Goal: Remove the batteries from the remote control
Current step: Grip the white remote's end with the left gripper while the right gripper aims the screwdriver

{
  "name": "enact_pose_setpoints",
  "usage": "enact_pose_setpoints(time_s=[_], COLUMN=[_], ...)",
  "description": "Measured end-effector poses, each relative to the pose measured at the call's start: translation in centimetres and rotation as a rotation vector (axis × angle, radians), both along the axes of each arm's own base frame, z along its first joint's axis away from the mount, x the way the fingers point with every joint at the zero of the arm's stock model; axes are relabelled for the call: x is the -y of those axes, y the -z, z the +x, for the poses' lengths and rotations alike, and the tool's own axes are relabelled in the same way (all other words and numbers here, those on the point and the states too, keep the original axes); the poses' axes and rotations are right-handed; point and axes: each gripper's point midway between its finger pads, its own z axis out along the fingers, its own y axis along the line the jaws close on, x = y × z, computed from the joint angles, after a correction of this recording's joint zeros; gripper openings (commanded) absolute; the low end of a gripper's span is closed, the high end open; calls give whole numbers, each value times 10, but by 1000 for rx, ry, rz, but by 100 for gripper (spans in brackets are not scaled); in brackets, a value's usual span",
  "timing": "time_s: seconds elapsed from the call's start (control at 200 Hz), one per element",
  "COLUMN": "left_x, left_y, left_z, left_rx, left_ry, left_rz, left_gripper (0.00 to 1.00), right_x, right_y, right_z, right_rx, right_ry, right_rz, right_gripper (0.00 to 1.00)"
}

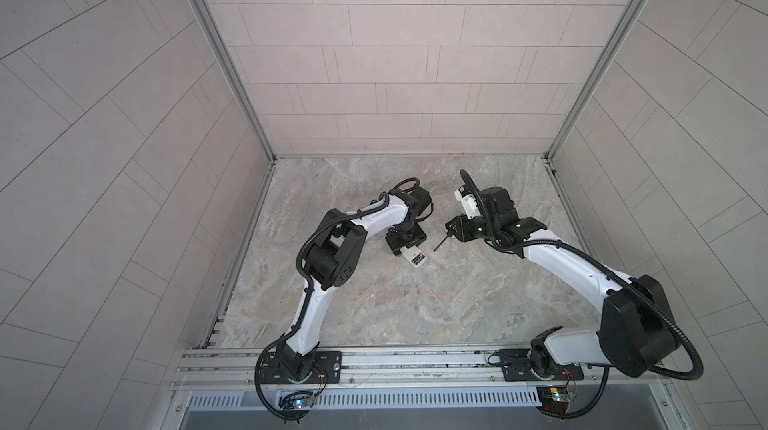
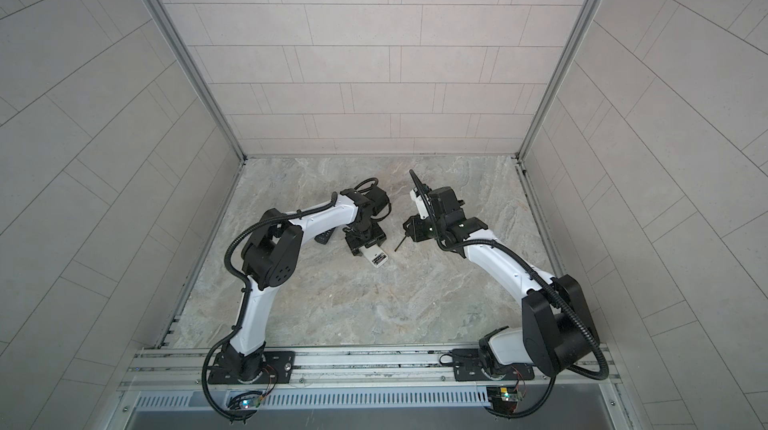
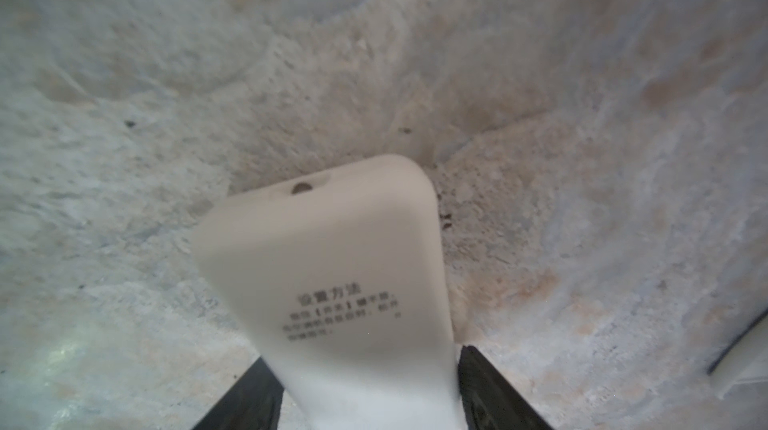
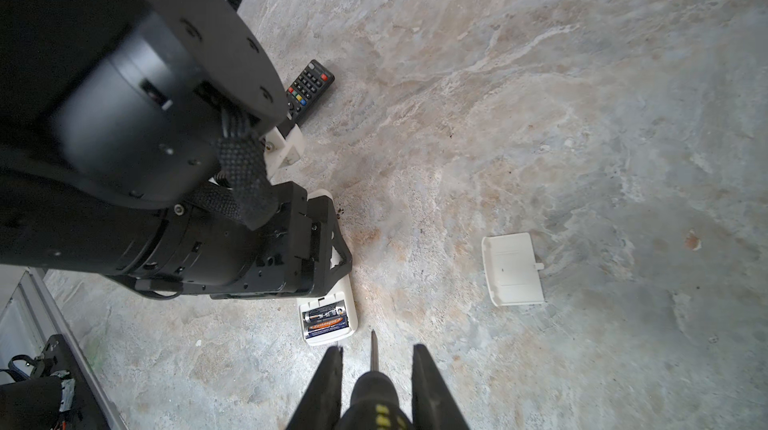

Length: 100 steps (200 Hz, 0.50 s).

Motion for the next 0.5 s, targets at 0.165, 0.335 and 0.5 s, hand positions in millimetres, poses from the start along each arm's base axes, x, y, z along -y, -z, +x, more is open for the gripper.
enact_pose_setpoints(time_s=[0.165, 0.335, 0.5], left_x=[1, 1, 2], left_y=[1, 1, 1], left_z=[1, 0, 1], left_rx=[-8, -11, -6], left_ry=[23, 36, 38], left_rz=[-19, -25, -29], left_gripper=[57, 56, 62], right_x=[-1, -1, -2], right_y=[6, 5, 4], right_z=[1, 3, 4], right_rx=[-14, -11, -8], right_ry=[1, 4, 8], right_rz=[-4, 1, 7], right_gripper=[18, 18, 18])
